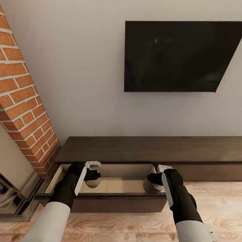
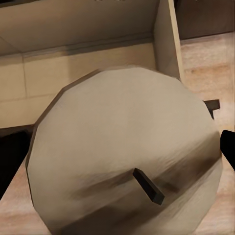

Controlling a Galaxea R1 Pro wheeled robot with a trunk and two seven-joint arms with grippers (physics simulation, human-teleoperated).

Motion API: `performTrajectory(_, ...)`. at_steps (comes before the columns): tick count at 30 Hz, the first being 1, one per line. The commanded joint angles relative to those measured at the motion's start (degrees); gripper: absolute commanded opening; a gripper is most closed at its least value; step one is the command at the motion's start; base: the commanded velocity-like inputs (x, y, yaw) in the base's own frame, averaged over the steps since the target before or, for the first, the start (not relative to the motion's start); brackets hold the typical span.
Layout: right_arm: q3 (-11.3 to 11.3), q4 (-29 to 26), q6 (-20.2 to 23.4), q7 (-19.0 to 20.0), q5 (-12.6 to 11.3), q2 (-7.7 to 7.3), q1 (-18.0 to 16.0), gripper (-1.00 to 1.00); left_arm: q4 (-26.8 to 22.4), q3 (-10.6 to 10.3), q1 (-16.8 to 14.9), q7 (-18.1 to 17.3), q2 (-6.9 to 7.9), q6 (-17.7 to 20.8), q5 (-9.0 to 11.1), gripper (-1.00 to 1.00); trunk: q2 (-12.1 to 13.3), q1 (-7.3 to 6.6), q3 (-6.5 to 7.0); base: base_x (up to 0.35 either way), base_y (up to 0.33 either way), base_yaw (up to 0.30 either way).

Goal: Place each of the two pumpkins and all three candles from the living room inside a cabinet in the living room (use any cabinet), then make sure every cabinet is closed, and position the cauldron so it is next to a table in the living room.

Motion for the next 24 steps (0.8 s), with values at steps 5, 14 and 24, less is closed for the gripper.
performTrajectory(5,0.7,0.1,0.2,-0.3,0.2,0.26,-0.1,-1.00,0.3,0.1,0.0,0.3,-0.05,0.2,0.0,-1.00,0.0,0.01,-0.05,0.061,-0.056,0.000)
performTrajectory(14,2.6,0.4,-1.8,-0.4,0.2,0.39,-0.1,-1.00,0.6,0.1,-0.1,2.5,-0.16,0.2,-0.1,-1.00,0.0,0.01,-0.05,0.007,-0.007,0.000)
performTrajectory(24,5.1,1.8,-5.6,-6.1,0.1,1.04,-0.1,-1.00,0.8,0.1,-0.1,4.1,-0.28,0.2,0.0,-1.00,0.0,0.01,-0.05,0.005,0.000,0.000)
